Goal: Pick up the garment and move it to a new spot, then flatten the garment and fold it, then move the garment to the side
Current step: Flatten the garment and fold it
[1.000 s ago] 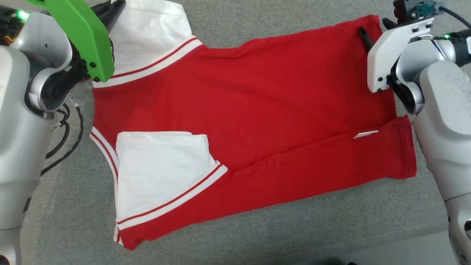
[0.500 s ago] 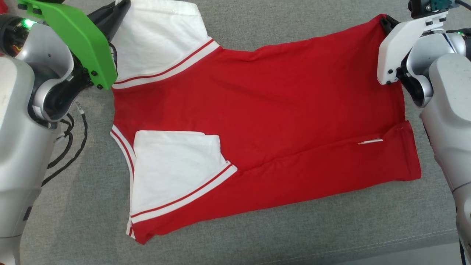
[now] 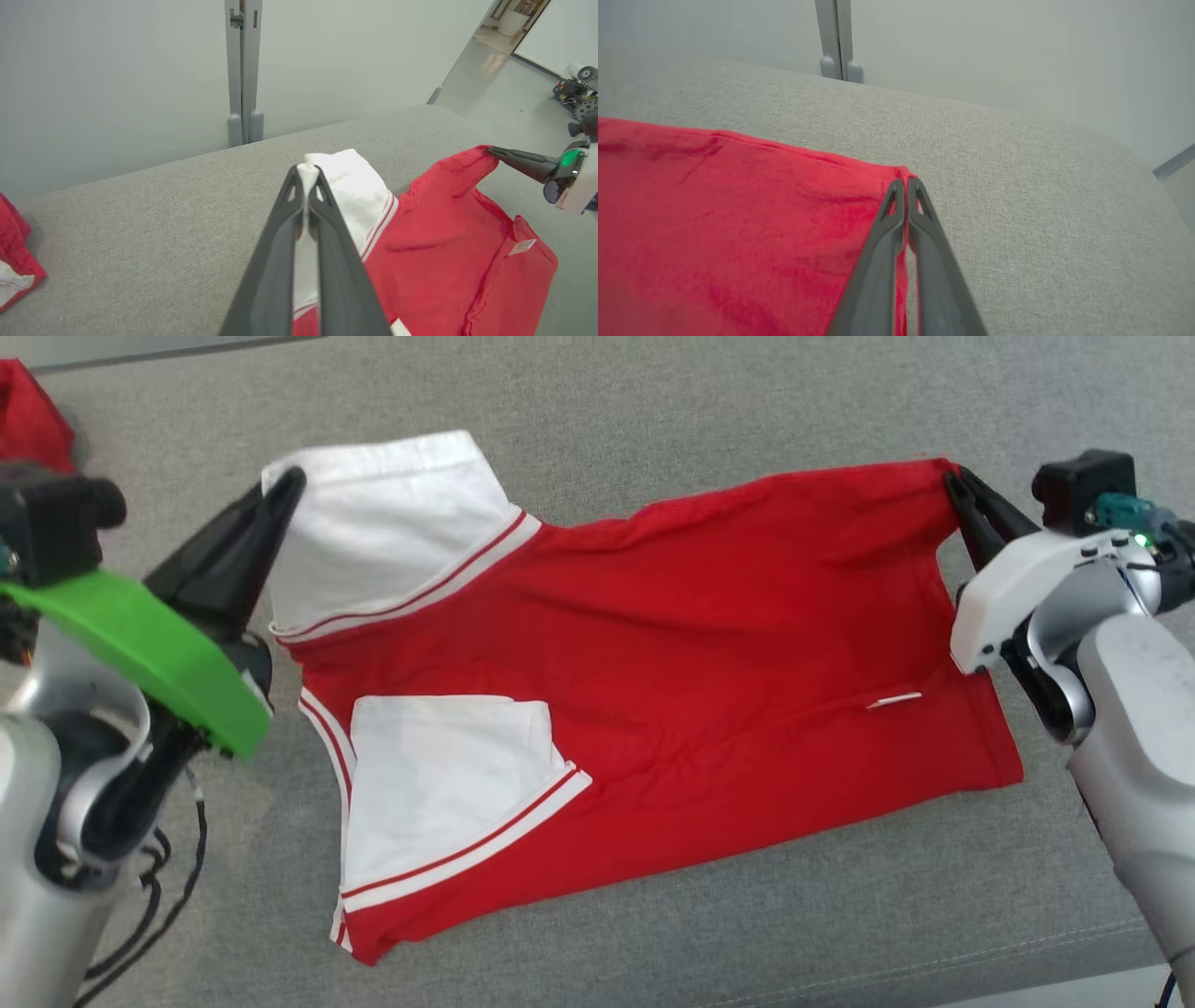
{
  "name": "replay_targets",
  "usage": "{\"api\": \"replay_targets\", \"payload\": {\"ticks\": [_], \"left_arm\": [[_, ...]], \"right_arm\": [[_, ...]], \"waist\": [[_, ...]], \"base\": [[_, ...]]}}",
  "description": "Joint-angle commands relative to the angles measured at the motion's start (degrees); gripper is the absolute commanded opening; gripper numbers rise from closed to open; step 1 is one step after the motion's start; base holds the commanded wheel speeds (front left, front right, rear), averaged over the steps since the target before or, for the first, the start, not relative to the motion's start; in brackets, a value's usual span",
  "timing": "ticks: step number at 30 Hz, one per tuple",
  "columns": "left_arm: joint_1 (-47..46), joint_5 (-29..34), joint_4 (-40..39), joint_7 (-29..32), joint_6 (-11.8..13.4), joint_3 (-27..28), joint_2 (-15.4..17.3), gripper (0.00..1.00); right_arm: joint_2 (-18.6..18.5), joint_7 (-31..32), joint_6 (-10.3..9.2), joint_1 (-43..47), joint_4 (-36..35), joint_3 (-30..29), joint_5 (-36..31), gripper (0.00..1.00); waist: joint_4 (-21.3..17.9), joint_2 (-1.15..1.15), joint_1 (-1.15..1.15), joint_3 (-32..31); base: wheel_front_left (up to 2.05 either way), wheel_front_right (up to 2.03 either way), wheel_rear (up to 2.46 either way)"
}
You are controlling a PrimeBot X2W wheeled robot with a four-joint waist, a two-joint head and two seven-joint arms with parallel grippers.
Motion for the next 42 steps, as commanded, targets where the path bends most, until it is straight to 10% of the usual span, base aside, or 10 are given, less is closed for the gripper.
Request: {"api": "replay_targets", "payload": {"ticks": [1,12,25,27,28,29,31,33,42], "left_arm": [[3.76,-0.30,-2.23,-0.96,1.21,0.49,0.88,0.00],[26.43,0.06,-12.82,-11.47,7.54,0.65,-1.85,0.00],[30.65,0.35,-0.42,-18.95,5.10,-4.03,-9.68,0.04],[31.15,0.65,1.07,-19.95,5.04,-4.24,-10.19,0.54],[31.58,0.84,1.58,-20.55,5.01,-4.40,-10.54,0.98],[31.96,1.04,1.94,-21.17,5.11,-4.41,-10.76,1.00],[32.73,1.93,2.37,-22.86,5.74,-4.07,-10.79,1.00],[33.80,2.53,1.73,-25.14,6.70,-3.41,-11.35,1.00],[36.10,7.56,-1.26,-30.32,11.08,-0.90,-11.11,1.00]], "right_arm": [[-0.43,-0.86,-0.08,2.65,-1.39,-1.10,0.69,0.00],[2.31,-1.04,-0.08,19.90,-13.84,-12.79,-0.64,0.00],[7.71,0.13,-0.08,28.32,-17.54,-19.92,-3.88,0.00],[8.48,-0.37,-0.08,28.94,-17.36,-20.47,-4.05,0.00],[8.80,-0.74,-0.08,29.20,-17.26,-20.92,-4.36,0.00],[9.04,-1.03,-0.08,29.46,-17.15,-21.13,-4.57,0.01],[9.80,-1.91,-0.08,30.20,-16.83,-22.08,-4.90,0.33],[10.55,-2.85,-0.08,31.05,-16.30,-23.36,-5.34,1.00],[13.35,-6.38,-0.08,33.98,-15.70,-29.70,-6.24,1.00]], "waist": [[0.13,0.00,0.00,-1.58],[1.66,0.00,0.00,-3.36],[2.44,0.00,0.00,-4.88],[2.36,0.00,0.00,-5.21],[2.33,0.00,0.00,-5.36],[2.28,0.00,0.00,-5.47],[2.16,0.00,0.00,-5.78],[2.21,0.00,0.00,-6.28],[3.47,0.00,0.00,-8.63]], "base": [[0.00,0.00,0.00],[0.00,0.00,0.00],[0.00,0.00,0.00],[0.00,0.00,0.00],[0.00,0.00,0.00],[0.00,0.00,0.00],[0.00,0.00,0.00],[0.00,0.00,0.00],[0.00,0.00,0.00]]}}
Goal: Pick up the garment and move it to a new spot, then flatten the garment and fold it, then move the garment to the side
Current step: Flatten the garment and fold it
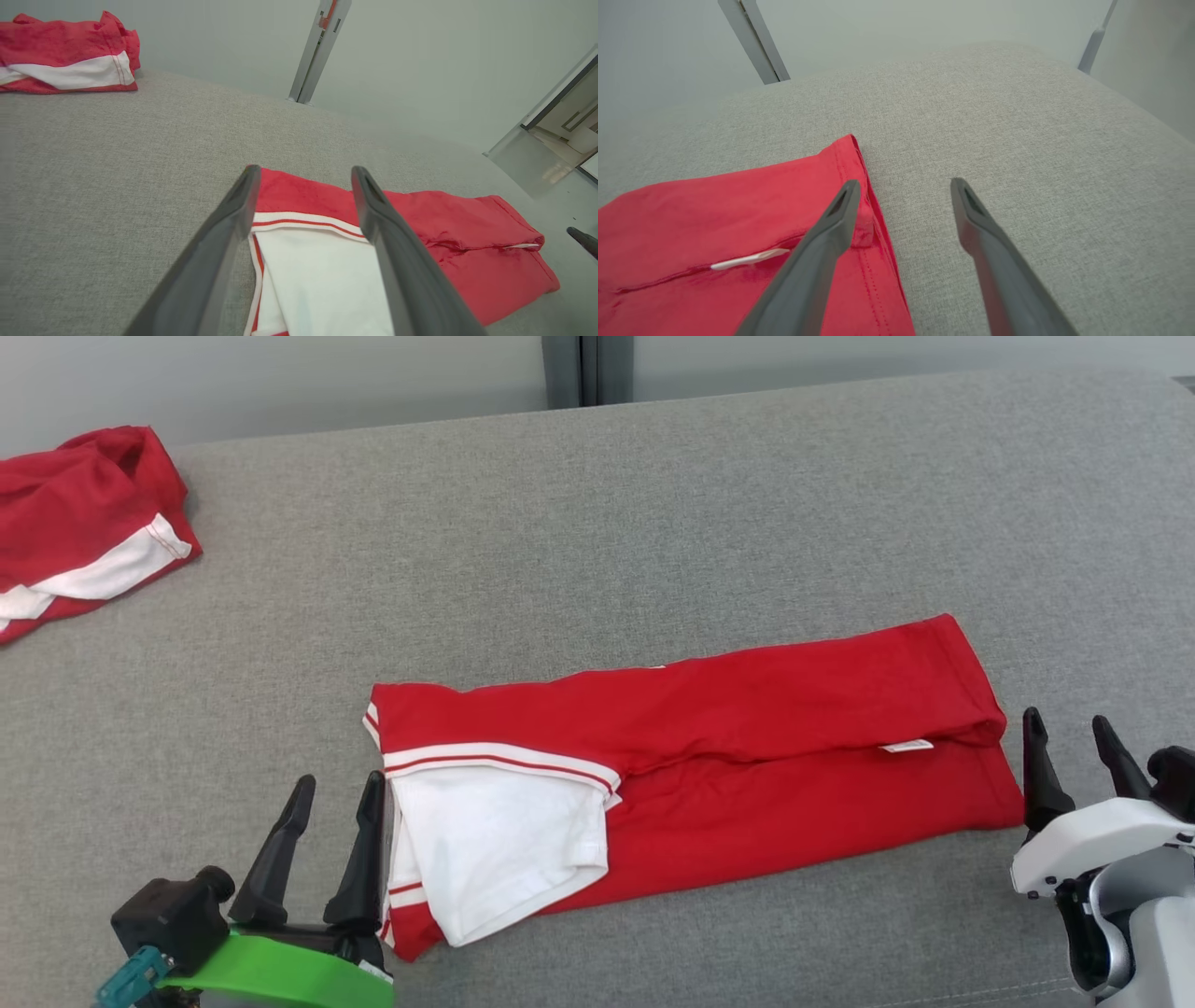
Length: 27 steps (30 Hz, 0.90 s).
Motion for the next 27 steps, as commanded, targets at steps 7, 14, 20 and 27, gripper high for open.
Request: {"api": "replay_targets", "payload": {"ticks": [7,14,20,27], "left_arm": [[1.29,2.77,0.49,-1.53,1.97,1.54,-1.23,1.00],[0.32,4.33,2.26,-1.89,1.69,1.74,-2.14,1.00],[-0.51,4.56,3.05,-2.07,1.47,1.98,-2.80,1.00],[-0.93,4.66,3.87,-2.19,0.95,2.59,-3.15,1.00]], "right_arm": [[-0.72,3.09,-0.08,-1.92,-0.79,-0.10,1.20,1.00],[-4.23,13.77,-0.08,-5.50,4.90,3.61,2.93,1.00],[-6.67,17.60,-0.08,-7.03,10.38,4.53,3.32,1.00],[-7.08,19.80,-0.09,-9.02,15.74,6.85,3.49,0.53]], "waist": [[0.80,0.00,0.00,-1.22],[2.22,0.00,0.00,-1.04],[4.06,0.00,0.00,-0.58],[4.78,0.00,0.00,-0.38]], "base": [[0.00,0.00,0.00],[0.00,0.00,0.00],[0.00,0.00,0.00],[0.00,0.00,0.00]]}}
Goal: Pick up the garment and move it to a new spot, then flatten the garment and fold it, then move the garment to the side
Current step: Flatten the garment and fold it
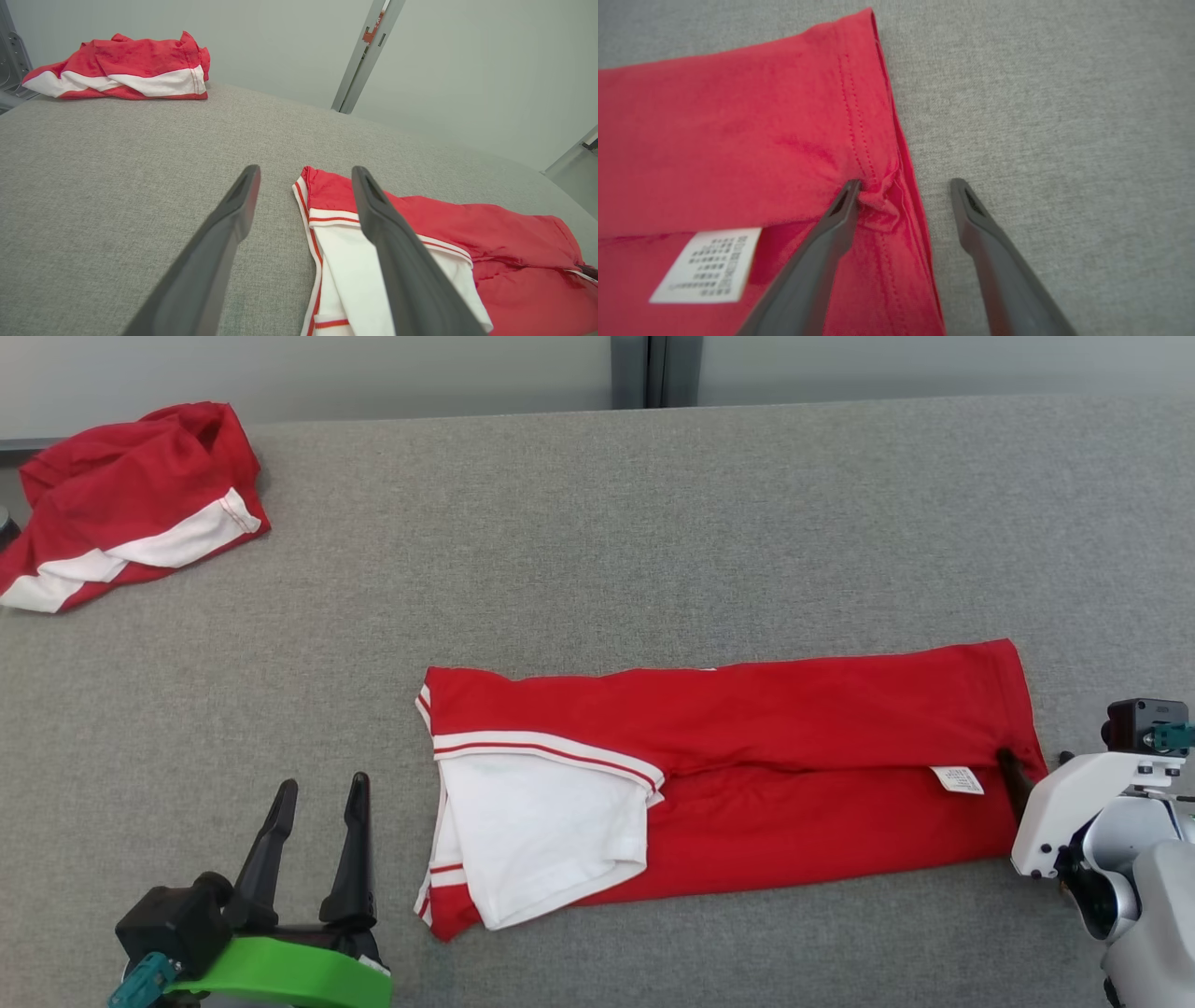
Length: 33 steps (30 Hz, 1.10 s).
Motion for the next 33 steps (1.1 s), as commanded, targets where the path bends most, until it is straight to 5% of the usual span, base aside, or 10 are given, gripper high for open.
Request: {"api": "replay_targets", "payload": {"ticks": [1,5,21,33], "left_arm": [[-0.95,0.50,0.27,-0.36,-0.15,0.36,-0.20,1.00],[-1.57,0.74,0.50,-0.38,-0.39,0.16,-0.08,1.00],[-4.15,2.02,2.82,0.00,-0.68,-0.93,0.09,1.00],[-6.16,5.35,6.69,-0.43,-0.14,-0.32,-0.27,1.00]], "right_arm": [[0.11,0.97,-0.09,-0.22,1.34,0.85,0.36,0.33],[-0.09,0.62,-0.09,-0.89,3.38,1.81,1.08,0.00],[-3.52,-8.40,-0.11,-1.71,4.53,-3.32,3.42,0.00],[0.06,-9.38,-0.09,2.76,-6.68,-1.78,6.72,0.00]], "waist": [[0.01,0.00,0.00,0.02],[-0.15,0.00,0.00,-0.06],[-5.56,0.00,0.00,-1.87],[-7.74,0.00,0.00,-3.06]], "base": [[0.00,0.00,0.00],[0.00,0.00,0.00],[0.00,0.00,0.00],[0.00,0.00,0.00]]}}
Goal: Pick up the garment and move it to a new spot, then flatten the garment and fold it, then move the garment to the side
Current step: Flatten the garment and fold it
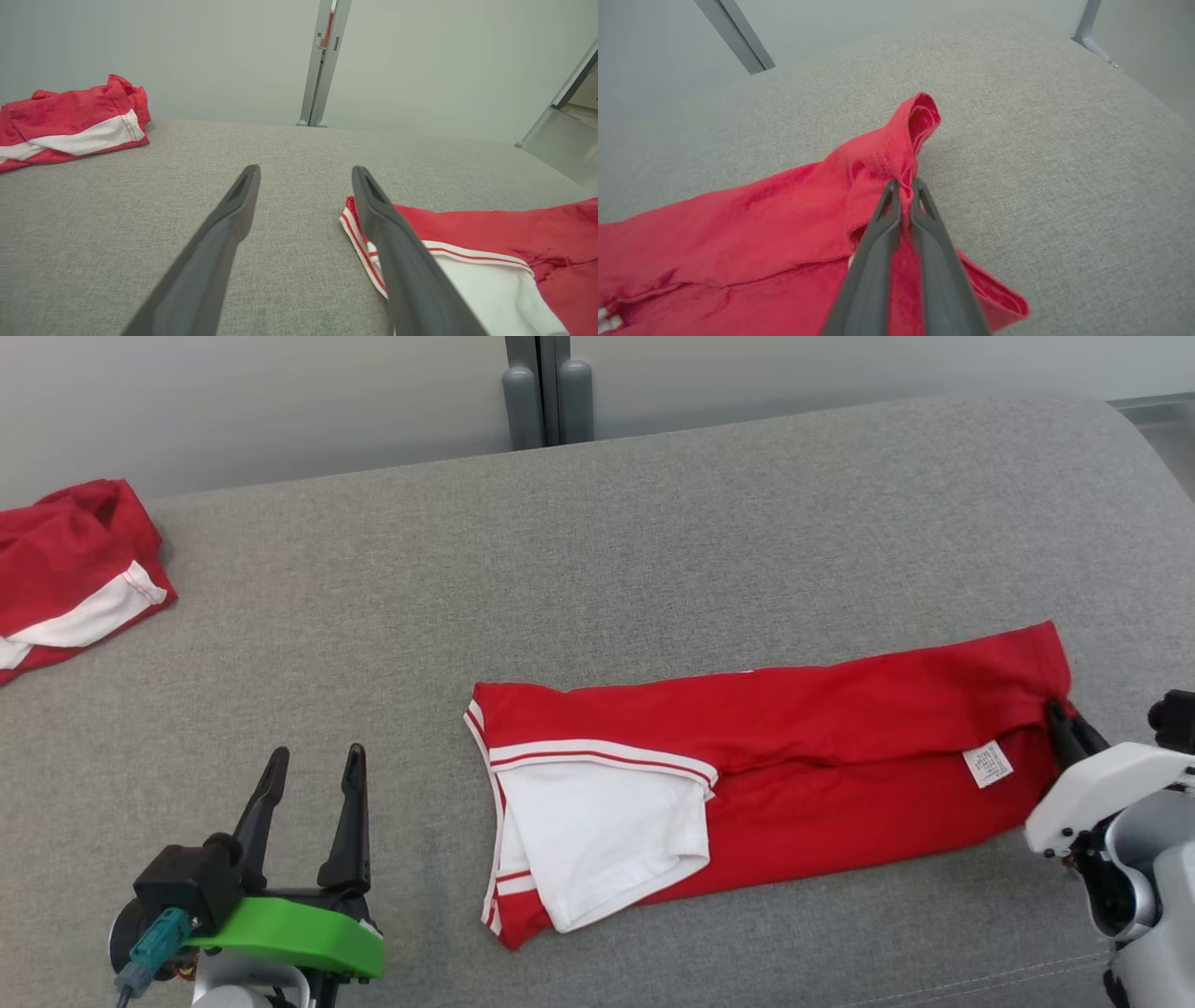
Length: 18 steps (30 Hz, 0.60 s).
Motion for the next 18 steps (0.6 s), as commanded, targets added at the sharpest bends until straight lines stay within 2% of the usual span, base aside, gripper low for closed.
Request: {"api": "replay_targets", "payload": {"ticks": [1,11,18], "left_arm": [[-0.69,0.62,0.67,-0.42,0.30,0.51,-0.12,1.00],[1.03,2.87,2.83,-0.41,-0.77,3.51,-1.93,1.00],[2.01,4.03,3.38,-0.42,-2.36,4.56,-3.51,1.00]], "right_arm": [[0.71,0.51,-0.09,1.06,-2.39,1.16,0.83,0.00],[5.87,3.93,-0.08,5.49,-18.12,11.10,4.97,0.00],[10.14,4.32,-0.08,6.95,-21.54,19.90,8.88,0.00]], "waist": [[0.13,0.00,0.00,-0.25],[4.70,0.00,0.00,-1.78],[9.56,0.00,0.00,-2.90]], "base": [[0.00,0.00,0.00],[0.00,0.00,0.00],[0.00,0.00,0.00]]}}
